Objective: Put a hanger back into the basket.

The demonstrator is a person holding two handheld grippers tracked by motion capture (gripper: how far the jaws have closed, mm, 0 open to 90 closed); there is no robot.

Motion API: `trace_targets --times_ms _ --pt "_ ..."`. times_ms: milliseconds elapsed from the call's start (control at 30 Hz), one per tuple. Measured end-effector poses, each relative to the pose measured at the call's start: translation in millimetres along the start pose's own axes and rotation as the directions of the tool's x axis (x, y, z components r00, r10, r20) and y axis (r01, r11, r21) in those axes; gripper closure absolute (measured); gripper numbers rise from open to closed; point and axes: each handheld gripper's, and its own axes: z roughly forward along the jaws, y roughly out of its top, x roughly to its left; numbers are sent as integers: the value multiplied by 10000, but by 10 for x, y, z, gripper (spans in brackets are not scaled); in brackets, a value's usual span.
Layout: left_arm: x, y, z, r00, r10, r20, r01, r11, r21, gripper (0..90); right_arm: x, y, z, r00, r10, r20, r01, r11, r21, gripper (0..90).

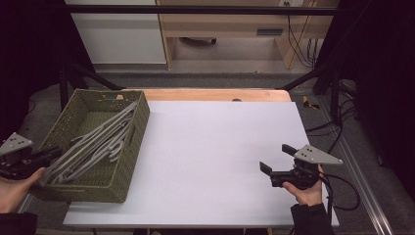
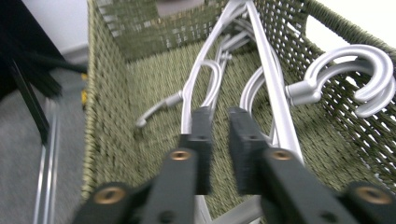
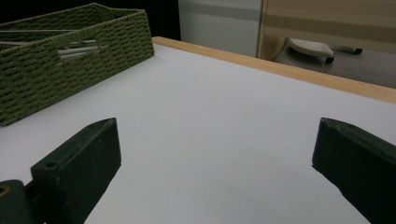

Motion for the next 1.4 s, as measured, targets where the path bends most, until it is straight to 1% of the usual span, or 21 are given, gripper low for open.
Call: trace_targets --times_ms 167,200,233,267,400,433,500,567,600,633,667,700,733,800,833,867,967,1067,1133,1300,1400 --pt "107 54 116 9985 -551 -8 550 9955 772 583 1 0 -2 10000 21 -15 -21 10000 -5 14" --pt "146 65 151 9976 -685 48 677 9929 983 560 -1 -1 0 10000 2 -6 -2 10000 -3 14" --pt "188 82 208 9957 -923 37 908 9853 1445 539 -1 -2 3 10000 14 -6 -14 10000 16 14" --pt "215 90 242 9958 -911 20 894 9811 1718 507 -4 -7 9 10000 -68 -18 68 10000 40 14" --pt "311 102 424 9864 -1642 -50 1599 9530 2574 494 -3 -8 14 9999 -114 -36 114 9999 62 14" --pt "328 104 457 9837 -1797 11 1714 9401 2946 504 -5 -7 8 10000 -69 -17 69 10000 49 14" --pt "331 86 549 9806 -1944 244 1735 9193 3533 504 -10 -7 4 9999 -95 -44 96 9999 62 14" --pt "307 74 620 9825 -1835 331 1546 9006 4062 508 -10 -7 3 9999 -95 -40 96 9999 59 15" --pt "296 65 645 9846 -1712 349 1412 8974 4180 532 -5 -6 6 10000 -73 -26 73 10000 42 15" --pt "308 60 652 9812 -1894 372 1555 8899 4289 578 -4 -6 8 10000 -84 -28 85 10000 50 15" --pt "319 49 657 9779 -2059 366 1710 8880 4269 608 -3 -6 7 10000 -84 -36 84 10000 54 14" --pt "346 38 658 9735 -2228 516 1757 8730 4550 672 -4 -6 8 10000 -85 -26 85 10000 46 15" --pt "368 20 671 9640 -2561 719 1930 8593 4737 700 -3 -6 7 10000 -76 -39 76 10000 53 15" --pt "370 27 669 9654 -2555 524 1993 8523 4836 764 -7 -4 0 9999 -97 -49 97 9999 48 15" --pt "365 42 667 9690 -2436 420 1930 8516 4873 764 -7 -4 0 9999 -97 -49 97 9999 48 15" --pt "356 59 658 9763 -2143 298 1739 8594 4809 780 -6 -3 -1 10000 -73 -26 73 10000 23 15" --pt "346 125 571 9872 -1574 -248 1541 9036 3997 798 -8 -1 -5 10000 -60 -33 60 10000 14 15" --pt "295 159 503 9928 -997 -663 1159 9392 3233 801 -6 -2 0 10000 -36 -1 36 10000 20 15" --pt "261 142 502 9951 -489 -856 730 9490 3067 802 -3 -2 1 10000 -20 -9 20 10000 29 14" --pt "237 54 450 9935 -772 -832 968 9590 2665 801 -9 -1 -7 10000 -5 18 5 10000 -18 15" --pt "190 66 415 9941 -364 -1019 625 9619 2663 800 -8 -3 -3 10000 -19 24 19 10000 14 14"
